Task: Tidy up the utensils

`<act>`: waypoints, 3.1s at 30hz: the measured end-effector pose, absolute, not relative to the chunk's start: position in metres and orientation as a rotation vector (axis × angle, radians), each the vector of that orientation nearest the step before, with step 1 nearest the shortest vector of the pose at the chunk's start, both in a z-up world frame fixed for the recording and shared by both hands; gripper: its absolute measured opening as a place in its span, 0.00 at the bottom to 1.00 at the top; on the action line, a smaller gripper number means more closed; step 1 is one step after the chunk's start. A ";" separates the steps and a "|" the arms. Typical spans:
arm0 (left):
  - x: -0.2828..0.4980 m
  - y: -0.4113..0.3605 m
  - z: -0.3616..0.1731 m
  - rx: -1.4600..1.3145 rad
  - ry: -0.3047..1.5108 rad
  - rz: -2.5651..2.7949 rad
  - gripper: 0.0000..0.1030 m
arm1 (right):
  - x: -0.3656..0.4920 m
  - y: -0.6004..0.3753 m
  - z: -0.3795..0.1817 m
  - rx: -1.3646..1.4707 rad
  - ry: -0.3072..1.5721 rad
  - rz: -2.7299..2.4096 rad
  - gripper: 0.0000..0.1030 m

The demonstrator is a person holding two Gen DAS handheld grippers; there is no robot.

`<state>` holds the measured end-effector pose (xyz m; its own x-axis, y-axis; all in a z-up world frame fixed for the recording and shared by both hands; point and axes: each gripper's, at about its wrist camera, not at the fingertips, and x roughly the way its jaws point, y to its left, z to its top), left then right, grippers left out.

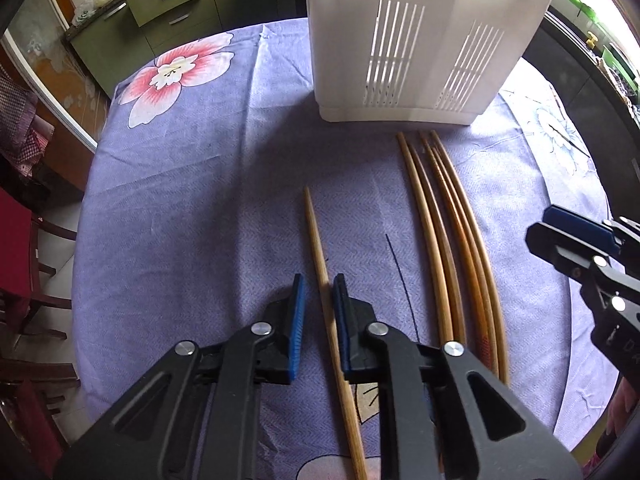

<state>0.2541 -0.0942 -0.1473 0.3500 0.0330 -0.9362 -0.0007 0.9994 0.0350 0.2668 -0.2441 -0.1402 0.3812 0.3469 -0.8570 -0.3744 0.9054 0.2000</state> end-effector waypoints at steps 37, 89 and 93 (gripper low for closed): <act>0.248 -0.101 -0.146 0.055 1.243 -0.005 0.08 | 0.302 -0.189 -0.164 -0.132 1.157 0.395 0.06; 0.168 -0.105 -0.005 0.113 0.912 -0.101 0.06 | 0.151 -0.301 -0.003 0.008 0.727 0.508 0.06; 0.169 -0.106 -0.003 0.110 0.907 -0.104 0.06 | 0.151 -0.299 0.002 0.007 0.720 0.511 0.06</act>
<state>0.1691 -0.1057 -0.0033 0.6116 -0.0439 -0.7900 0.1365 0.9893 0.0507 0.1509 -0.2989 0.0021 0.6349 0.4492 -0.6285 -0.4442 0.8779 0.1788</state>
